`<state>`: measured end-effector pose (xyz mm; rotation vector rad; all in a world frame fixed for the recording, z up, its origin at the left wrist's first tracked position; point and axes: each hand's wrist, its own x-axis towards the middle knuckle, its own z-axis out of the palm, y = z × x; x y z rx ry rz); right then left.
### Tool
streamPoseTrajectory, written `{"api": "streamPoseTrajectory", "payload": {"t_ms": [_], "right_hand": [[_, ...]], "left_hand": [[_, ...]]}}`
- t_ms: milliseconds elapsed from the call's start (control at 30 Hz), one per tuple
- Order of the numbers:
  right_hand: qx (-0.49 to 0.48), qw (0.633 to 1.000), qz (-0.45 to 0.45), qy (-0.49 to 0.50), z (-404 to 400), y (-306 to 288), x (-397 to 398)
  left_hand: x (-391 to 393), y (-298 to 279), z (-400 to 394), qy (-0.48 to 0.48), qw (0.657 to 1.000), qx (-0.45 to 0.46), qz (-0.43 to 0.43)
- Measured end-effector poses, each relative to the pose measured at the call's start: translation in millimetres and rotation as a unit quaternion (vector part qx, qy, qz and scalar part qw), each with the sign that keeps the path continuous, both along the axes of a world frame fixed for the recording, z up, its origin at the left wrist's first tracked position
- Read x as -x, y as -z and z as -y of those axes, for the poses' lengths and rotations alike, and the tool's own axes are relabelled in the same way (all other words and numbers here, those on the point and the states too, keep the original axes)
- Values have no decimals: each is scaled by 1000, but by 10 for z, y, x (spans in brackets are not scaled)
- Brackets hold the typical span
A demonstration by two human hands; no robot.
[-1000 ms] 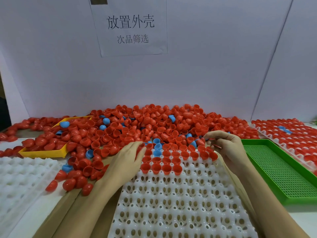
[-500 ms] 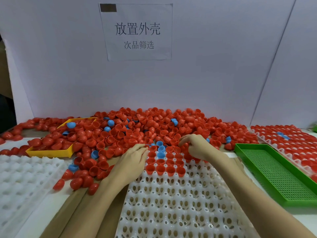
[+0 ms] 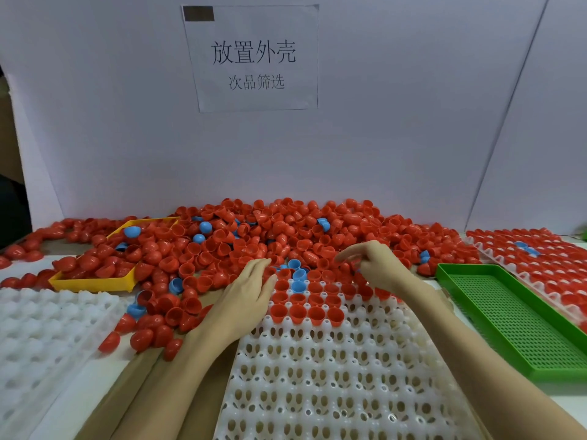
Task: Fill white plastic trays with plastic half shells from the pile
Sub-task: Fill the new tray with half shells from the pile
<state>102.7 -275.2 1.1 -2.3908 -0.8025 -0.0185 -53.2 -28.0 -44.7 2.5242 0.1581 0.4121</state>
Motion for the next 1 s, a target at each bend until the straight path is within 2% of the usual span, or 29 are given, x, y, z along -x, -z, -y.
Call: {"api": "streamPoseTrajectory", "payload": {"t_ms": [100,200,300,400,533,600,767,900,1000], "right_hand": [[-133,990,-48,-9,169,-13,137],[-243,964,-106,-32,300,27,249],[-280,948,-138,-67,390,30,302],[-284,939,-157,-111,446,-24,339],[-270,933,-162,-172,452,-74,422],[-255,931,-162,-204,429,-84,466],[-230,915,-189,-272,401,-91,539],[-257,899,-230,-269,386,-67,535],[-298,879,-278,-246,335,-27,531]], "left_hand": [[16,-48,24,-16,1000,-10,19],[55,-94,56,-21,997,-59,46],[100,-149,126,-3,989,-101,106],[145,-249,239,43,980,-95,168],[220,-361,484,156,968,-35,192],[239,-368,598,178,966,10,190],[254,-365,694,127,962,136,201],[249,-389,661,128,950,263,112],[256,-397,652,127,949,277,83]]}}
